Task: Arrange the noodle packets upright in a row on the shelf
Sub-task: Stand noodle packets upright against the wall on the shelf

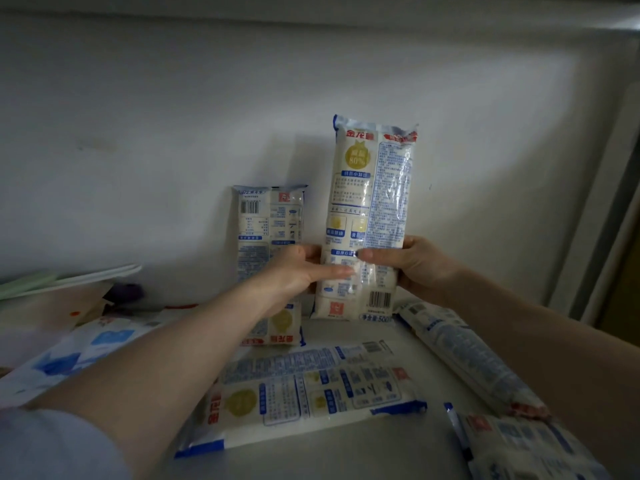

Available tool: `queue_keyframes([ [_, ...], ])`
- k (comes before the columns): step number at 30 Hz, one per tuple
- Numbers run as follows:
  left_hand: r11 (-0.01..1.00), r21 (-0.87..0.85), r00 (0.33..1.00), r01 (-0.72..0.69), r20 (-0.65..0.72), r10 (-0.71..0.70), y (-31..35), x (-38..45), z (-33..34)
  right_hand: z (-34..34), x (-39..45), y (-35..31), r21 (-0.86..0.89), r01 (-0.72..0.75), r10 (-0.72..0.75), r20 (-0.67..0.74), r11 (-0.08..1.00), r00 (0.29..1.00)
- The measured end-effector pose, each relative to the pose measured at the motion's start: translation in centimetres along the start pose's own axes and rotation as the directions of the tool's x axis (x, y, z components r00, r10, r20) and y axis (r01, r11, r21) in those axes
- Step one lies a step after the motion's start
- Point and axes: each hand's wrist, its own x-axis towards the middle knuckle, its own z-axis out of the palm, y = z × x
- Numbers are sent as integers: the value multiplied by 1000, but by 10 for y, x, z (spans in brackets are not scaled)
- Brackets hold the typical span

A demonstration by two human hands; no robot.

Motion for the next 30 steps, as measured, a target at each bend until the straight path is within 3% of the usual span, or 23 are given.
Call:
queue_keyframes([
  [8,998,-57,993,31,-114,-38,-17,8,6,-1,11,13,-19,-11,11,-8,1000,1000],
  [19,980,181,971,87,-234,-43,-45,22,14,5,25,54,1,-25,25,-94,1000,995],
  [25,955,278,975,99,-220,-37,-52,18,22,6,32,67,17,-54,56,-69,998,996],
  [30,941,314,955,128,-294,-31,-58,17,30,9,35,71,28,-71,73,-48,997,996],
])
